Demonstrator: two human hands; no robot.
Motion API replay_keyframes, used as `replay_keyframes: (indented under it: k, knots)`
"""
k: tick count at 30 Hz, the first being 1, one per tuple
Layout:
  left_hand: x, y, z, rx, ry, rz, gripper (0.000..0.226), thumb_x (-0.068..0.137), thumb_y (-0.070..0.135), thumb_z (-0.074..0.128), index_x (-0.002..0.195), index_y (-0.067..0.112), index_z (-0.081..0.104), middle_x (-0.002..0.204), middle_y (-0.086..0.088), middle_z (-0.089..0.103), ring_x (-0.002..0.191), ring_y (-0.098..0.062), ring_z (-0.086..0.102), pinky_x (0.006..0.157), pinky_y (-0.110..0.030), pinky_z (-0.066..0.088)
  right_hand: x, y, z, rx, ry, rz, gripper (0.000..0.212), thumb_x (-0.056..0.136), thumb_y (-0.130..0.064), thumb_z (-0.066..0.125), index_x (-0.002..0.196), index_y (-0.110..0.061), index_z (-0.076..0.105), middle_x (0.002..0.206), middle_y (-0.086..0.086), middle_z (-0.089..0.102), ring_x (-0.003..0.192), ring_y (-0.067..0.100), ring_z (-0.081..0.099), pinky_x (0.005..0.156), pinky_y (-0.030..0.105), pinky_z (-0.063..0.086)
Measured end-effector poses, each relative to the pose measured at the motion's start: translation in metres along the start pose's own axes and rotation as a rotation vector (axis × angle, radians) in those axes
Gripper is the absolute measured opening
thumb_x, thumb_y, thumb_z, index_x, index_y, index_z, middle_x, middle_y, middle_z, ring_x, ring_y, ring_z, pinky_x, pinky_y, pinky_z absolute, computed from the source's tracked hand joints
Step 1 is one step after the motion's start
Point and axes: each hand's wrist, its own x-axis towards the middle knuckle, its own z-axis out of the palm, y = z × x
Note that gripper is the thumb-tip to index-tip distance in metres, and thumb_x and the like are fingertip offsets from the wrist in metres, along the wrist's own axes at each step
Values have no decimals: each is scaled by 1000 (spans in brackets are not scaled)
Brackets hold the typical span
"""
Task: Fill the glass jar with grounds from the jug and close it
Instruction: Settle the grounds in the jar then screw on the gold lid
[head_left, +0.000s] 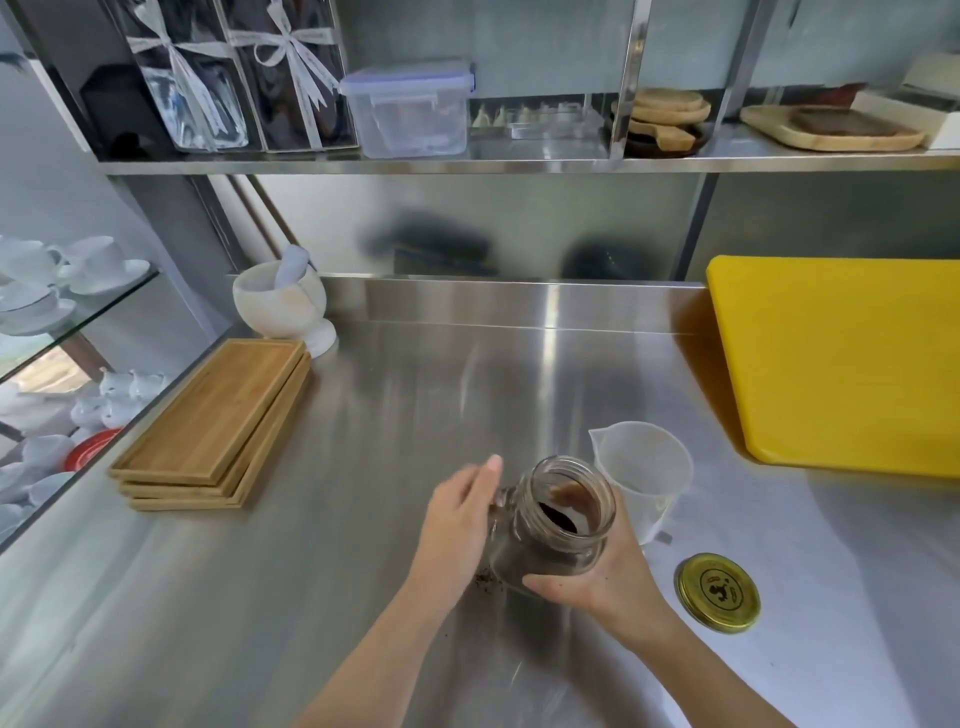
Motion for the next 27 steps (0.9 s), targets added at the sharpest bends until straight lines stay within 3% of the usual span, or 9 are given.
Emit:
replay_keyframes:
  k: [2, 5, 9, 11, 15, 19, 20, 24, 27]
  knots:
    - [-5, -5, 8, -94, 23, -83, 45, 88, 33, 54, 50, 18, 34, 47, 5, 30, 46, -10, 28, 42, -18, 26, -2, -1, 0, -20, -34, 13, 91, 45, -6, 88, 119, -27, 39, 116, -7, 55, 107, 0, 53, 82, 9, 43]
    - [-3, -11, 13, -180, 242, -234, 50, 86, 20, 56, 45, 22, 27, 38, 9, 24, 37, -9, 21, 36, -18, 19, -2, -4, -3, -55, -138, 53, 94, 51, -13, 89, 125, -33, 35, 123, -17, 50, 112, -8, 46, 83, 5, 39]
    - [4, -14, 3, -337, 428, -347, 42, 79, 9, 51, 47, 22, 27, 36, 10, 22, 36, -10, 18, 38, -20, 15, 1, -9, -14, -92, -133, 123, 117, 50, -52, 83, 135, -55, 3, 144, -36, 8, 129, -13, 12, 106, 27, 20]
    - [4, -11, 0, -365, 473, -364, 40, 76, 9, 50, 47, 22, 26, 35, 10, 21, 38, -12, 17, 40, -22, 15, 0, -11, -12, -57, -9, 87, 112, 51, -59, 79, 133, -60, 2, 140, -43, 6, 128, -17, 10, 106, 30, 17]
    - [-3, -5, 8, -324, 508, -333, 27, 74, 9, 48, 52, 12, 32, 47, -1, 23, 49, -17, 19, 47, -31, 16, -4, -16, 13, -18, -198, 26, 101, 62, -31, 83, 139, -39, 18, 137, -25, 40, 127, -1, 35, 105, 22, 32]
    - [-5, -4, 0, -335, 571, -352, 18, 76, 8, 47, 60, 10, 38, 55, -4, 25, 53, -19, 20, 48, -30, 18, 0, -17, 11, -51, 15, 54, 110, 58, -45, 81, 138, -48, 7, 148, -29, 12, 135, -3, 13, 110, 29, 18]
    - [-6, -4, -1, -333, 573, -348, 17, 76, 8, 47, 61, 9, 40, 55, -4, 25, 51, -18, 21, 47, -29, 19, 1, -19, 10, -34, 12, 44, 108, 58, -42, 82, 138, -49, 9, 148, -29, 14, 136, -1, 14, 110, 28, 18]
    - [-19, -4, -2, -340, 531, -346, 20, 78, 6, 47, 60, 9, 39, 51, -2, 25, 43, -15, 21, 41, -24, 20, -1, -16, 16, -34, -328, 53, 104, 61, -11, 84, 139, -31, 19, 134, -21, 45, 126, 4, 39, 98, 14, 35]
    - [-27, -6, -7, -410, 448, -345, 35, 76, 2, 47, 48, 15, 29, 41, 4, 23, 38, -11, 19, 37, -19, 18, 0, -16, 9, -29, -361, 65, 110, 56, -11, 87, 140, -29, 18, 138, -9, 41, 125, 2, 39, 105, 25, 34]
